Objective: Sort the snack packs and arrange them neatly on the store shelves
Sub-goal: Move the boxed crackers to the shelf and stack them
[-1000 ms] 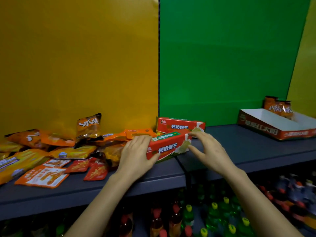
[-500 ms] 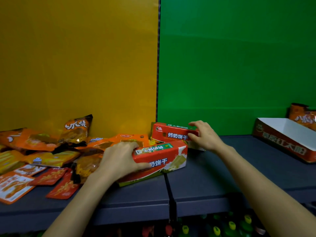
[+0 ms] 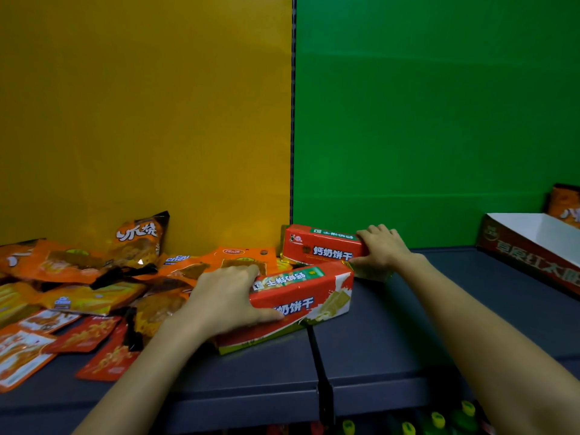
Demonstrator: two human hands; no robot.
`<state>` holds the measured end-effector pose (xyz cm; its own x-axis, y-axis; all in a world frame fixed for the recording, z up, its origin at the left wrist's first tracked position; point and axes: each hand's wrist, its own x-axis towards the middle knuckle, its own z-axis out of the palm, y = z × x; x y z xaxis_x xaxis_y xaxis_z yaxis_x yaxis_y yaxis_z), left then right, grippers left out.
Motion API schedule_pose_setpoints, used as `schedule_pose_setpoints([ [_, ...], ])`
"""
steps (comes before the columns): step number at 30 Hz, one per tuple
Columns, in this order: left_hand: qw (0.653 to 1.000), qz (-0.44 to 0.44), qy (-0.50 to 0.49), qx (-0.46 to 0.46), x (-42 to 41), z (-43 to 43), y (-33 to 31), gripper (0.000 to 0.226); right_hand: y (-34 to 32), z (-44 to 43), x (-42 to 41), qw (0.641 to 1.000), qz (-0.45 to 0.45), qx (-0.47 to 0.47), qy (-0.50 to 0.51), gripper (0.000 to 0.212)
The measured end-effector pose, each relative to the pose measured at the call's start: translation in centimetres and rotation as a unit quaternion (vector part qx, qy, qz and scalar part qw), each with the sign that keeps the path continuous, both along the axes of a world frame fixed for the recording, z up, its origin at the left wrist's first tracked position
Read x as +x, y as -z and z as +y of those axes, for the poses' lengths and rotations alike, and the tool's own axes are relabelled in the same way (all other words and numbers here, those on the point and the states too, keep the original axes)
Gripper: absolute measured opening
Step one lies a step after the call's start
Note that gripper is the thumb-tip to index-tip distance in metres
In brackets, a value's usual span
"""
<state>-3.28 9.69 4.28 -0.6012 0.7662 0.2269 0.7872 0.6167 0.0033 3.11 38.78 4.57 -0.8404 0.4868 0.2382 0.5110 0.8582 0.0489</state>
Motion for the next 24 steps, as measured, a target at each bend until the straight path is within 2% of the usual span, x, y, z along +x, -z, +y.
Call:
schedule_pose_setpoints([
  [7, 0.999, 0.017, -0.01, 0.045, 0.4, -0.3, 0.3, 0.078, -0.6, -1.1, 0.5, 0.999, 0.025, -0.029, 0.009, 0.061],
  [12, 0.996, 0.023, -0.004, 0.084, 1.0, -1.0, -1.3, 0.078, -2.1, -1.4, 3.2, 0.997, 0.068, -0.004, 0.035, 0.068],
  [17, 0.993, 0.035, 0.023, 0.114, 1.4, -0.1, -3.4, 0.079, -4.0, -1.4, 8.5, 0.988, 0.121, 0.013, 0.095, 0.07],
  [24, 0.986, 0.006, 0.109, 0.122, 3.8, 5.6, -2.7, 0.076, -3.4, -2.2, 19.6, 0.969, 0.157, -0.001, 0.191, 0.07],
])
